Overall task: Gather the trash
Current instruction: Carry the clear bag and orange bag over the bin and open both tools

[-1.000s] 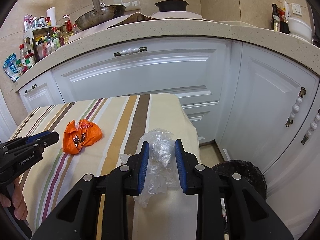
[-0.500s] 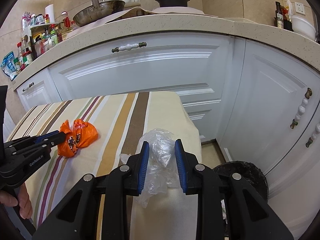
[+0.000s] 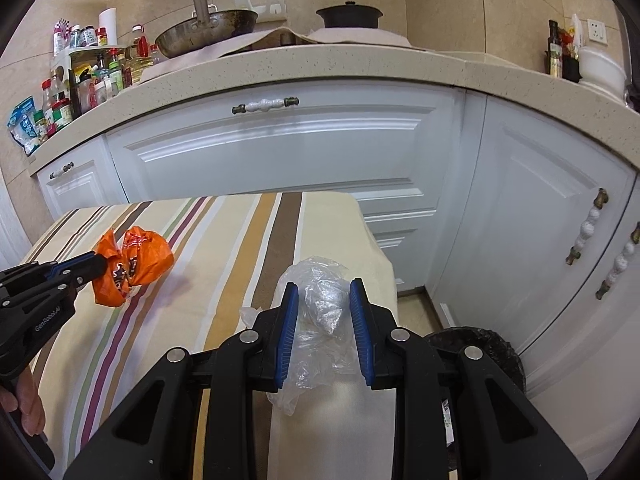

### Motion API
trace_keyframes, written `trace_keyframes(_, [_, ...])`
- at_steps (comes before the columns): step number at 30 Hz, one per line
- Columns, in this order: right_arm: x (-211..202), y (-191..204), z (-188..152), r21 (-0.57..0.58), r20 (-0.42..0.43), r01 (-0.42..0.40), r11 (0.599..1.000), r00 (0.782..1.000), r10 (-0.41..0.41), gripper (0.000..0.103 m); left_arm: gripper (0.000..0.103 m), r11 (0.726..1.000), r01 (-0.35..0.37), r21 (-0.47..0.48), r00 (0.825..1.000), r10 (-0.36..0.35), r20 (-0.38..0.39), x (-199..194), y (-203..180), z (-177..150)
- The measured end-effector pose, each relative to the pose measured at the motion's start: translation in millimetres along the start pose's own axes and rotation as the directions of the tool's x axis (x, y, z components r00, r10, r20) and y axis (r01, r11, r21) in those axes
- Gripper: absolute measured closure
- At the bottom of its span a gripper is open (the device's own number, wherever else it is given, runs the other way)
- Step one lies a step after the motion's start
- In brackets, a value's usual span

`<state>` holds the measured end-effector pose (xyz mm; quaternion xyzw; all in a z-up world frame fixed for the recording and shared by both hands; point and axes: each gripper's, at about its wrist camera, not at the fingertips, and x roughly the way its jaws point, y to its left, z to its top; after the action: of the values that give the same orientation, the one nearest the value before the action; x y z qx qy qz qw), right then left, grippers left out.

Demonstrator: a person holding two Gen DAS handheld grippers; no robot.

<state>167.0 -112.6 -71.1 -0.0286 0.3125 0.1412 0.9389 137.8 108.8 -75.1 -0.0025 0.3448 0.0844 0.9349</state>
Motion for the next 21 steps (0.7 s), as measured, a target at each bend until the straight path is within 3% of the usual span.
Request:
trace_keyframes(10, [-44,-15,-8,0.016,0.041,0.061,0.998,0.997,-0.062,0.075,0.096,0.999,0.036,0.034,0.998,-0.037,0.046,-41,-30,-1])
trace_keyframes(21, [-101,-61,-30,0.069,0.071,0.189,0.98,0.978,-0.194,0.075,0.096,0.978,0.151,0.145,0.983,-0.164,0.083,-81,-113,-9])
